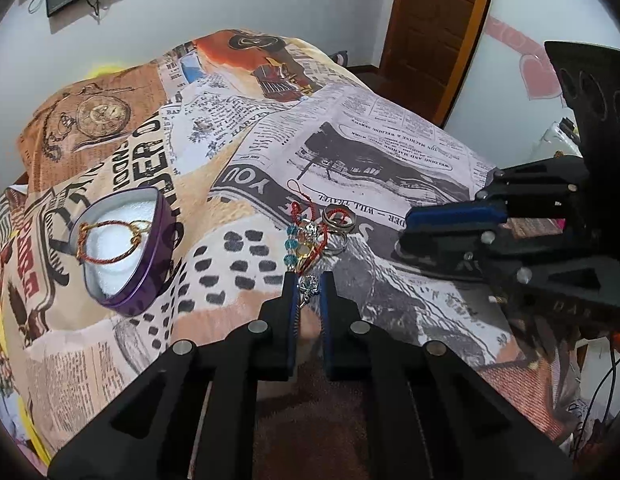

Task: Organize jewelry

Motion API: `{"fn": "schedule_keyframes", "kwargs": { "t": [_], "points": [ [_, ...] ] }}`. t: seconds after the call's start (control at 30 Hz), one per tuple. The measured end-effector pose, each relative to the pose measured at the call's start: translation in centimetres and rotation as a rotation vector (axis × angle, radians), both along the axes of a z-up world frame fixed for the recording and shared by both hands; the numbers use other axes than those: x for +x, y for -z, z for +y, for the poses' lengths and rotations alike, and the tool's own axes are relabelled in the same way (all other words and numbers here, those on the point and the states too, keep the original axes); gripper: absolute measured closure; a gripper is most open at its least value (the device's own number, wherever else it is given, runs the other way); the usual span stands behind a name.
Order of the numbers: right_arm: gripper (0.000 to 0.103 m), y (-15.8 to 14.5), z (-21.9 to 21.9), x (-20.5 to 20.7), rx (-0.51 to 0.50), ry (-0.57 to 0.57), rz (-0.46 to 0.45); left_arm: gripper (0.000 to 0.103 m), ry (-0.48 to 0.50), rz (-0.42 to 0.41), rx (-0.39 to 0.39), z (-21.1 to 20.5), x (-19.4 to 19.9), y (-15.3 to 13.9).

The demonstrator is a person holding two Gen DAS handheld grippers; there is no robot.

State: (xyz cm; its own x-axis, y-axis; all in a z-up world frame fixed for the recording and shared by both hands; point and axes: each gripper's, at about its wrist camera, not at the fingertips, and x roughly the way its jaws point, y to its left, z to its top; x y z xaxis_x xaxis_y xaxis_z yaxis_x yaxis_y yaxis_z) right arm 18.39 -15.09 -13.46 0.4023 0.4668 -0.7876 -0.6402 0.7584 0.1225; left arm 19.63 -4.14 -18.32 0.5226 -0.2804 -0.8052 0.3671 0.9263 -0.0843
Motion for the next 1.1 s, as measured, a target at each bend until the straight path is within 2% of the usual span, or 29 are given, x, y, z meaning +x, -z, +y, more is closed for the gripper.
{"fn": "schedule_keyframes", "kwargs": {
  "t": [0.33, 0.77, 1.1],
  "points": [
    [0.094, -2.5, 0.6, -0.8, 0.036, 0.009, -0.057, 0.094, -0.071, -0.079, -0.021, 2.3, -1.8, -3.2],
    [0.094, -6.1, 4.2, -0.5, 0.091, -0.002, -0.15, 0.094, -0.165, -0.229, -0.054, 7.3, -2.3, -8.0],
    [0.093, -7.1, 8.0, 1.6, 0.124, -0.017, -0.175, 0.094, -0.225, -0.269, -0.075, 10.8, -0.3, -8.7]
  ]
}}
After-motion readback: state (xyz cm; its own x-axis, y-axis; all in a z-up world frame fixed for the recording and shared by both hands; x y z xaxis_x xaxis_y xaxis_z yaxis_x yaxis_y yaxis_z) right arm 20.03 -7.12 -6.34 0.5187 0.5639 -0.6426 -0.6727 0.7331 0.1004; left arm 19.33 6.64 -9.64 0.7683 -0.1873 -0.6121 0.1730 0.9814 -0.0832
